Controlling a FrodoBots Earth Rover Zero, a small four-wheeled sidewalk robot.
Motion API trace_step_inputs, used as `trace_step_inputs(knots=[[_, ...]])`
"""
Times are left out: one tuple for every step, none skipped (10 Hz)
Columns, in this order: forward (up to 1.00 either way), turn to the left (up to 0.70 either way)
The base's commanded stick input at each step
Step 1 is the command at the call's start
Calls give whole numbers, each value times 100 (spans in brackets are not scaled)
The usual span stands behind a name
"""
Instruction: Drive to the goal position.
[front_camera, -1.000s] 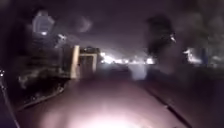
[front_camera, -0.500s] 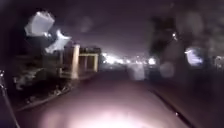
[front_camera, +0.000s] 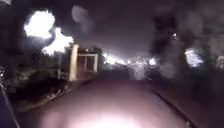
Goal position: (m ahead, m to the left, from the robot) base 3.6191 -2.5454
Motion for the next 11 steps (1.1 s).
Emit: trace_step_inputs(knots=[[50,8],[50,2],[50,1],[50,3],[50,0],[50,0],[50,0],[50,0],[50,0],[50,0],[50,0]])
